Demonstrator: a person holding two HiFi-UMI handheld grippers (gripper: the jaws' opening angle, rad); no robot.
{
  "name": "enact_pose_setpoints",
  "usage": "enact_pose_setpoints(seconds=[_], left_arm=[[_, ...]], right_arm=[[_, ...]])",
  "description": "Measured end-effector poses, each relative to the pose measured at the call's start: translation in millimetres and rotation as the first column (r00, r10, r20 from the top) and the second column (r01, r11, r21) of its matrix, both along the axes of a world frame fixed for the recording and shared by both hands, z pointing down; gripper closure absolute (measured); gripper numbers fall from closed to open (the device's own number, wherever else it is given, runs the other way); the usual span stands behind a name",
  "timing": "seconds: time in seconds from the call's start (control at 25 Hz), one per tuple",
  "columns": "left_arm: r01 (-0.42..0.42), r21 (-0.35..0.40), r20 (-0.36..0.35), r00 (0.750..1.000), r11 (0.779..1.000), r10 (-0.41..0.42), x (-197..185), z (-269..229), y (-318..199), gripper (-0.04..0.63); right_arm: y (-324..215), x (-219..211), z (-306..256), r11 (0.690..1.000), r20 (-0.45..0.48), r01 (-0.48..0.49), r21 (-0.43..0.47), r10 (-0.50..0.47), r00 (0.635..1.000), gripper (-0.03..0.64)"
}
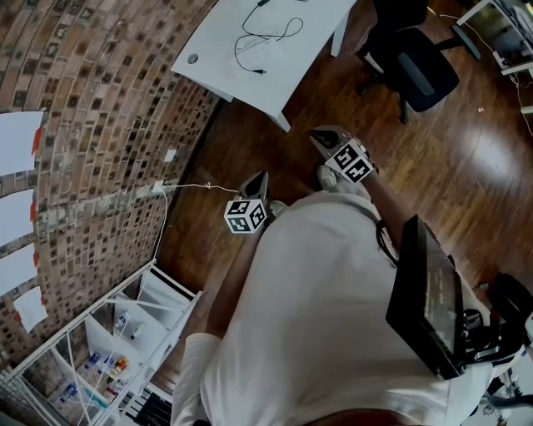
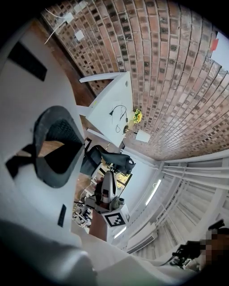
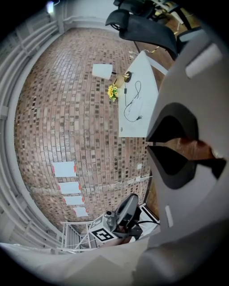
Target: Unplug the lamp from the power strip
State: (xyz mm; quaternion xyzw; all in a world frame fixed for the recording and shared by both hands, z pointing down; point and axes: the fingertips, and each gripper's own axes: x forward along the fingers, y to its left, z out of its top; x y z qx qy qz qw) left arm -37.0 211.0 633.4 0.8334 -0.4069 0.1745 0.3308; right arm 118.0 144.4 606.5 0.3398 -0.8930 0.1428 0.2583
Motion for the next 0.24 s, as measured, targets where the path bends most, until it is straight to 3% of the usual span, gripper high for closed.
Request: enact_pose_setpoints(seconds=[0.24], left_arm=[[-0.004,0.000,-0.001,1.000,1.000,0.004,27.3,4.1,-3.7,0.594]], right_arm=[[0.6,24.0,5.4,1.000,-0.007,0.020,-0.003,-0.020,1.000,0.598]])
